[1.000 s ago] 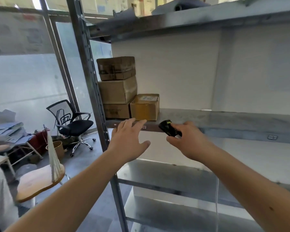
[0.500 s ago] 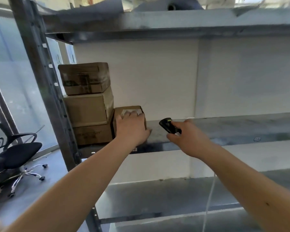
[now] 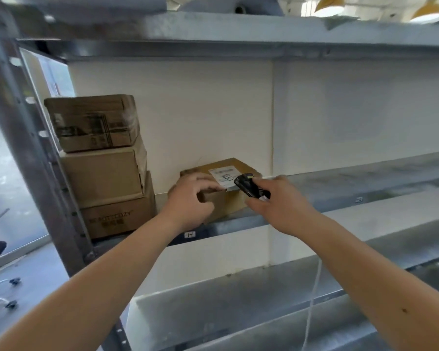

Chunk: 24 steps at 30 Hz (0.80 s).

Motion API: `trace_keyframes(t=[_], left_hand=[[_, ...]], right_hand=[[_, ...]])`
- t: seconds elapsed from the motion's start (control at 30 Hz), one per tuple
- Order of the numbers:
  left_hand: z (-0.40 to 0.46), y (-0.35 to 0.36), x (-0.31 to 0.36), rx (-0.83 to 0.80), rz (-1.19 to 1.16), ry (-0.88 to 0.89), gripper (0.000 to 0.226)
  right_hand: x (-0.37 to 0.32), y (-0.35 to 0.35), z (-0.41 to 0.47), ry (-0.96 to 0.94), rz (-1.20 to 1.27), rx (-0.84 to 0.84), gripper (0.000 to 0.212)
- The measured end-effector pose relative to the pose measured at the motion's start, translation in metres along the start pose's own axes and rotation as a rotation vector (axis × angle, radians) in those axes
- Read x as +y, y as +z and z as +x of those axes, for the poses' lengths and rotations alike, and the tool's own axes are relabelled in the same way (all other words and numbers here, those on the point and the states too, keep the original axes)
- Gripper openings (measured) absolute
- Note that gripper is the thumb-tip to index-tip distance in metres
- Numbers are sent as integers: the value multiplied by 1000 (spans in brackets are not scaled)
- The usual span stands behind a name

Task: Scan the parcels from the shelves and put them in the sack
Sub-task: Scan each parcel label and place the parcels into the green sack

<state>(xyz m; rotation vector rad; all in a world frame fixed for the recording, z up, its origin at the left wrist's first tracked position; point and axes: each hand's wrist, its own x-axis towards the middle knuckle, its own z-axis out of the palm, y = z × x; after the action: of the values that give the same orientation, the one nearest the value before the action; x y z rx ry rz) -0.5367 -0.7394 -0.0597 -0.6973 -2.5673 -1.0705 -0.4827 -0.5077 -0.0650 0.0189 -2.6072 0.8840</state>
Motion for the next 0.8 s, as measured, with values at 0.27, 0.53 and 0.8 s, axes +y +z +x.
trace_keyframes(t=[0.27,0.53,0.8], left_hand=[[36,16,-4,186,-562,-247,22],[64,20,-14,-64,-635,-488,121],[45,30,-18,51,-616,-193,122]], right_hand=[[11,-14,-2,10,-16,1,44],[10,-20,-5,16,-18,-4,44],[8,-29,-9,4,-72,9,57]])
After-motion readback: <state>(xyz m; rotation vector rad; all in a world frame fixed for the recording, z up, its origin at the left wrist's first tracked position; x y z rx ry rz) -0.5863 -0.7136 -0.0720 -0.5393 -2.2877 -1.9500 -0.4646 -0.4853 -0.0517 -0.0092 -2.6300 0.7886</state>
